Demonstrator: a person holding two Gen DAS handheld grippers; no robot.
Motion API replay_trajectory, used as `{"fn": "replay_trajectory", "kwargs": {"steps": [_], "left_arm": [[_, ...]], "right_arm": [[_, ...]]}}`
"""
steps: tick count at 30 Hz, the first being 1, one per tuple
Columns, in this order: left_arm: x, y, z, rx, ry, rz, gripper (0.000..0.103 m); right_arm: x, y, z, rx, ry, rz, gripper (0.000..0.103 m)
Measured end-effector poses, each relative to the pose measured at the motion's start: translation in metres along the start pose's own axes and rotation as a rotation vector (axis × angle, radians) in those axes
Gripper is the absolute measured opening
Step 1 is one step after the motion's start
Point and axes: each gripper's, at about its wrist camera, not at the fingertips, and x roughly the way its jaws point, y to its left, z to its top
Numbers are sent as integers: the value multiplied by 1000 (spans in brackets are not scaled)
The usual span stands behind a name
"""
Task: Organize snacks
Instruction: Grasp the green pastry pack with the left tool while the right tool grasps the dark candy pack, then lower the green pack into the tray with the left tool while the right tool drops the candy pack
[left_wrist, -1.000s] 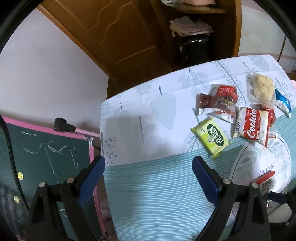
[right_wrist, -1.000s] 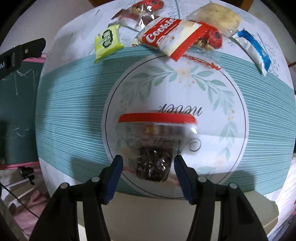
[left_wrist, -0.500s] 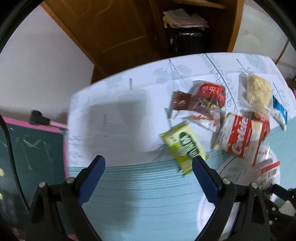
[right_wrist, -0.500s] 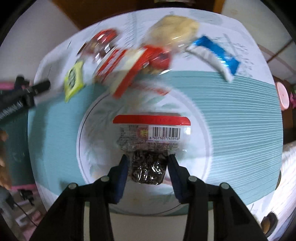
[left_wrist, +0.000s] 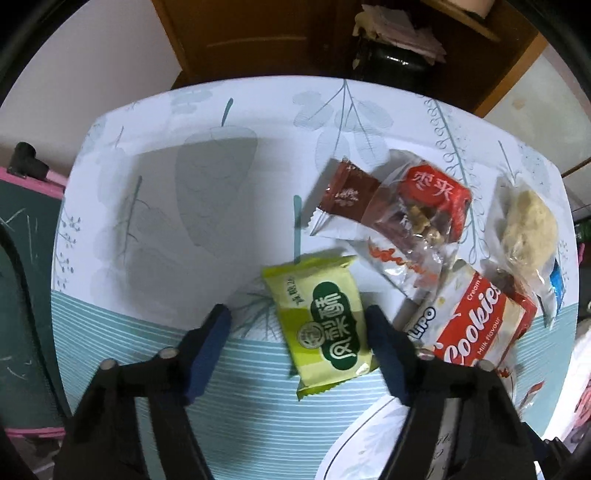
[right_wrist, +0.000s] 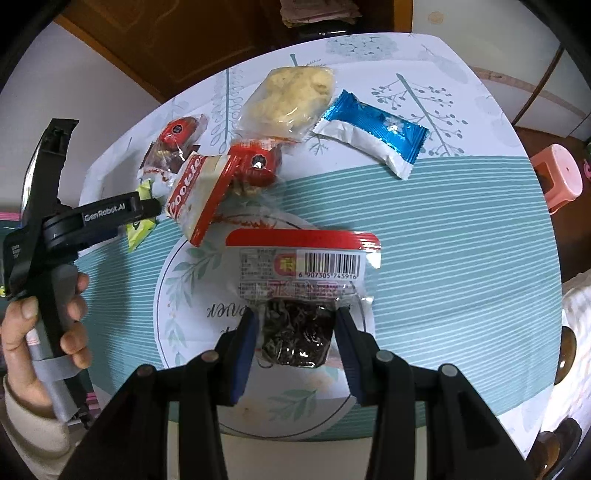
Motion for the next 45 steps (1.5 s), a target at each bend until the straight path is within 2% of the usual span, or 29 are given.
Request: {"fn": "replay_trajectory", "kwargs": {"steps": [1, 2, 5, 8, 13, 19, 22, 27, 33, 37, 40, 43, 45], "left_arm": [[-4, -3, -1, 11, -13, -3, 37], [-6, -4, -2, 14, -11, 2, 36], [-13, -4, -9, -16, -6, -17, 36], [-34, -3, -22, 1, -47, 10, 36], [-108, -8, -53, 63, -145, -16, 36], [-220, 0, -114, 169, -283, -79, 36], [-263, 1, -158, 236, -357, -106, 36], [-311, -5, -225, 303, -444, -176, 36], [-326, -16, -288, 348, -530, -181, 36], [-319, -20, -322, 352, -560, -191, 36], [-308, -23, -338, 353, -586, -165, 36], [-292, -27, -348, 355, -575, -128, 36], [-280, -28, -350, 353, -541, -124, 36]], "right_arm": [[-2, 1, 0, -3, -1, 4, 42], [-3, 1, 2, -6, -2, 8, 42], [-5, 1, 0, -19, -11, 21, 42], [-16, 5, -4, -27, -24, 39, 42], [-52, 12, -16, -54, -82, 85, 42], [-120, 18, -49, -93, -207, 154, 42], [-153, 21, -75, -122, -274, 185, 42], [-194, 22, -120, -169, -361, 222, 42], [-222, 16, -172, -206, -436, 220, 42], [-222, 7, -200, -190, -463, 218, 42], [-215, -1, -218, -172, -479, 181, 42], [-205, -7, -231, -160, -471, 165, 42], [-197, -9, -237, -157, -459, 154, 43]]}}
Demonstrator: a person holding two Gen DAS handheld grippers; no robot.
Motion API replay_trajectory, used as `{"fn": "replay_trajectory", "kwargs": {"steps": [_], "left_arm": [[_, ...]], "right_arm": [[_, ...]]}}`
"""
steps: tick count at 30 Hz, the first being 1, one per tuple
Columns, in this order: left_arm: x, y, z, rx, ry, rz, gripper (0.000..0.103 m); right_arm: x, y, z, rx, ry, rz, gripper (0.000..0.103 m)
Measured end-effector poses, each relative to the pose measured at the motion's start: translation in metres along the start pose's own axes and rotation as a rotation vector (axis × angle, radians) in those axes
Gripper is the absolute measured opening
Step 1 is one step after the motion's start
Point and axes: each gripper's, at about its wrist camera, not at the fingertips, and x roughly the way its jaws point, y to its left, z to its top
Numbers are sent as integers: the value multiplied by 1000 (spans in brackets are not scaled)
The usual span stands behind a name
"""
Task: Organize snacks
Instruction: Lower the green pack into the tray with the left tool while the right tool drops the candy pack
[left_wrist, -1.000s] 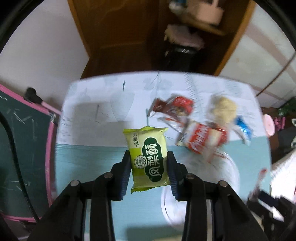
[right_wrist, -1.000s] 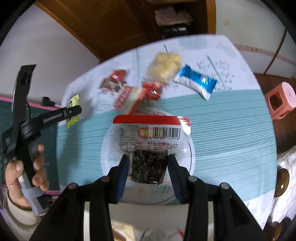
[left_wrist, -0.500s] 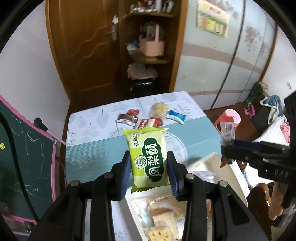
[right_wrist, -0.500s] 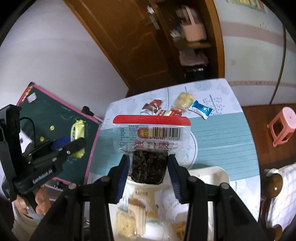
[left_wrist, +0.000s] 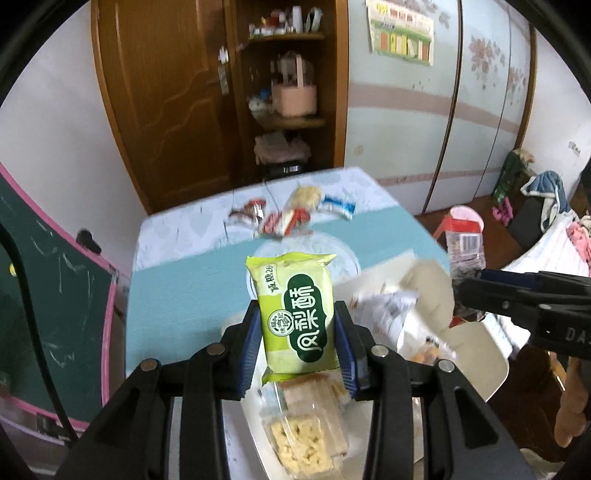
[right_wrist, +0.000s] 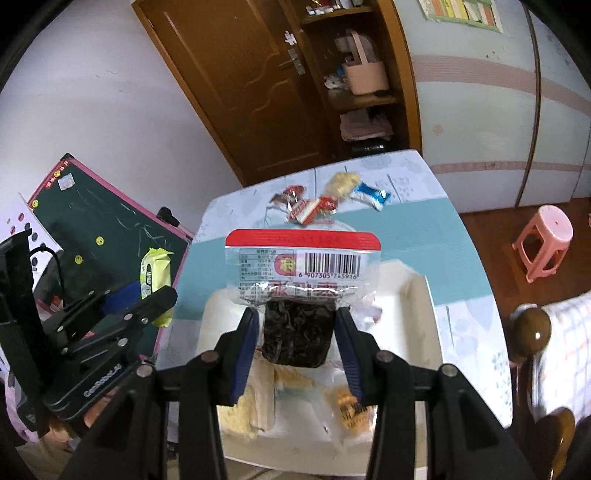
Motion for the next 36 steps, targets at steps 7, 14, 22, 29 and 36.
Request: {"fn": "replay_trajectory", "kwargs": {"steps": [7, 14, 22, 29, 36], "left_arm": [[28, -9, -28, -17, 133, -44, 36], [35, -8, -35, -40, 174, -45, 36], [37, -16, -45, -12, 211, -39, 37], [32, -15, -47, -7, 204, 1, 68], [32, -14, -48, -18, 212, 9, 71]], "right_arm": [[28, -2, -28, -13, 107, -64, 43], [39, -2, -43, -22, 175, -78, 43], [41, 4, -47, -39, 203, -94, 45], [46, 9, -52, -53, 241, -92, 48], [44, 10, -53, -60, 240, -98, 49]]}}
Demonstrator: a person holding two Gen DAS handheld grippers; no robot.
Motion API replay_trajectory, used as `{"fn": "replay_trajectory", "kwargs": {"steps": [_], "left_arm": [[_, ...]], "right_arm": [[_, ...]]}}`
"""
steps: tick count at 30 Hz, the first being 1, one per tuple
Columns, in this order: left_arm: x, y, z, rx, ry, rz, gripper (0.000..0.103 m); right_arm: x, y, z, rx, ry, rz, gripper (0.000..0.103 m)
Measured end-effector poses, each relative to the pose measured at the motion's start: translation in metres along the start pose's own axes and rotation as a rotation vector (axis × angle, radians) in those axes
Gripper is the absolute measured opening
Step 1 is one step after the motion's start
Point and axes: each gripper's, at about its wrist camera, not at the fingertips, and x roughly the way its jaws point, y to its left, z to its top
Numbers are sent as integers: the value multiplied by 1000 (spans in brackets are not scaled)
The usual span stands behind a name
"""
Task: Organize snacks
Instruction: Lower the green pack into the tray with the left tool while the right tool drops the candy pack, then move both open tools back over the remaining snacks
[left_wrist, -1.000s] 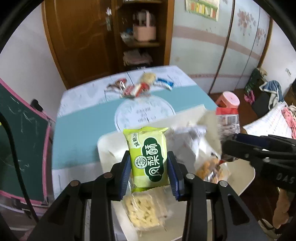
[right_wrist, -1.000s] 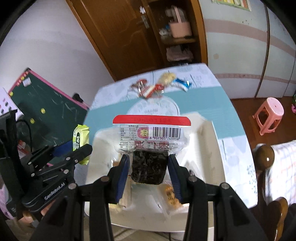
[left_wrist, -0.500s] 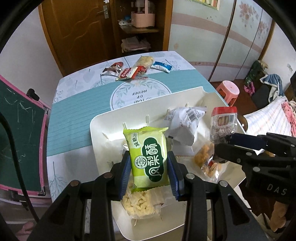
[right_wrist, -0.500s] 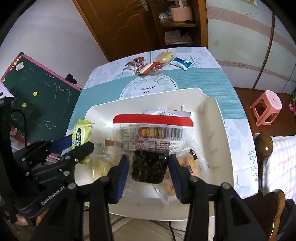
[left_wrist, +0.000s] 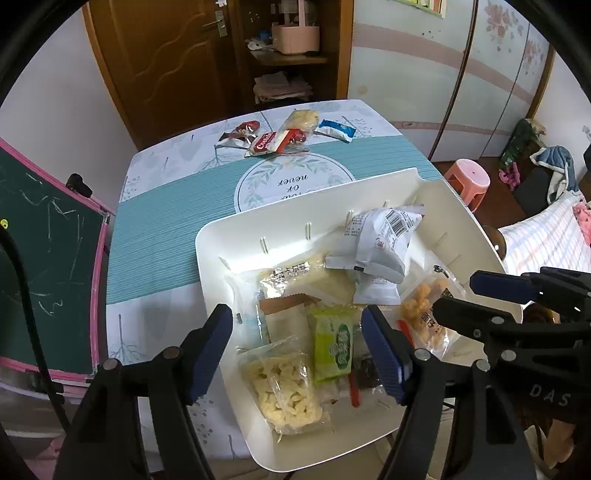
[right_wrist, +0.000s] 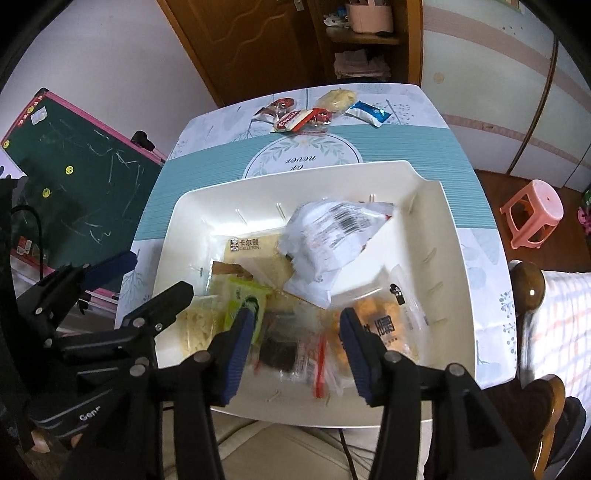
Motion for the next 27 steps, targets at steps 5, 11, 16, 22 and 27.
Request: {"fn": "replay_trajectory", "kwargs": {"steps": [5, 11, 16, 22, 27], "left_arm": [[0, 0, 0, 1, 0, -1, 71], [0, 1, 0, 0, 3, 4, 71], [2, 3, 2, -4, 5, 7, 71], [3, 5, 9, -4, -7, 9, 71], [-5, 8, 26, -1, -36, 16, 71]], "right_arm": [[0, 0, 0, 1, 1, 0, 49], [2, -1, 0, 2, 7, 4, 49], [5, -2, 2, 6, 11, 18, 49], [7, -4, 6, 9, 9, 49, 49], [4, 0, 15, -24, -5, 49, 49]]}}
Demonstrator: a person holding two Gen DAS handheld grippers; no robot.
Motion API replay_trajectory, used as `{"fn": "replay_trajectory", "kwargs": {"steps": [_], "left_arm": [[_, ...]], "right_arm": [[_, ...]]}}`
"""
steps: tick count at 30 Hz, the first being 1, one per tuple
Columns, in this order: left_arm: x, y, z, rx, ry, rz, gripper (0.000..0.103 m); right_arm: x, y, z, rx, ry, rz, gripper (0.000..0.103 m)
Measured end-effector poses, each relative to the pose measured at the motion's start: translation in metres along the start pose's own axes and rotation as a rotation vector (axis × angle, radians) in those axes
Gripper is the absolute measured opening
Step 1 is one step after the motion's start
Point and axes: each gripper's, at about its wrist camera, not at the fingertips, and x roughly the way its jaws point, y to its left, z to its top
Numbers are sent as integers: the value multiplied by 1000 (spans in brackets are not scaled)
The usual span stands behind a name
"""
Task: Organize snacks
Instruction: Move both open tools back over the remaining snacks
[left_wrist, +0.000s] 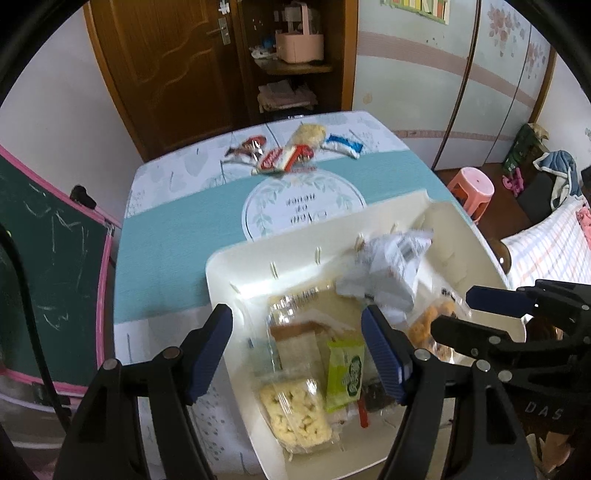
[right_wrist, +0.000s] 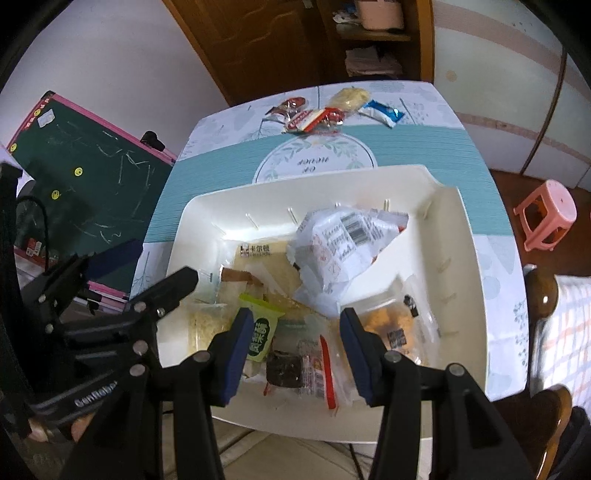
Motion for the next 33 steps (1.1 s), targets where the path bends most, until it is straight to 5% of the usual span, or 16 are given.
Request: {"fn": "replay_trajectory", "kwargs": {"steps": [5, 8, 17, 26, 33], "left_arm": [[-29, 8, 50, 26, -77, 4, 71], [-56, 12, 91, 66, -157, 50, 85], [-96, 18, 223, 142, -277, 173, 88], [-20, 38, 369, 202, -212, 320, 88], [131, 29, 395, 252, -13, 269, 88]], "right_arm": [[-27, 3, 32, -63, -47, -29, 49], [-55, 3, 64, -101, -94, -37, 49], [-135, -15, 199, -134, -248, -138, 49], [-87, -71, 329, -79, -144, -279, 59], [33, -134, 376, -16, 12, -272, 59]]}}
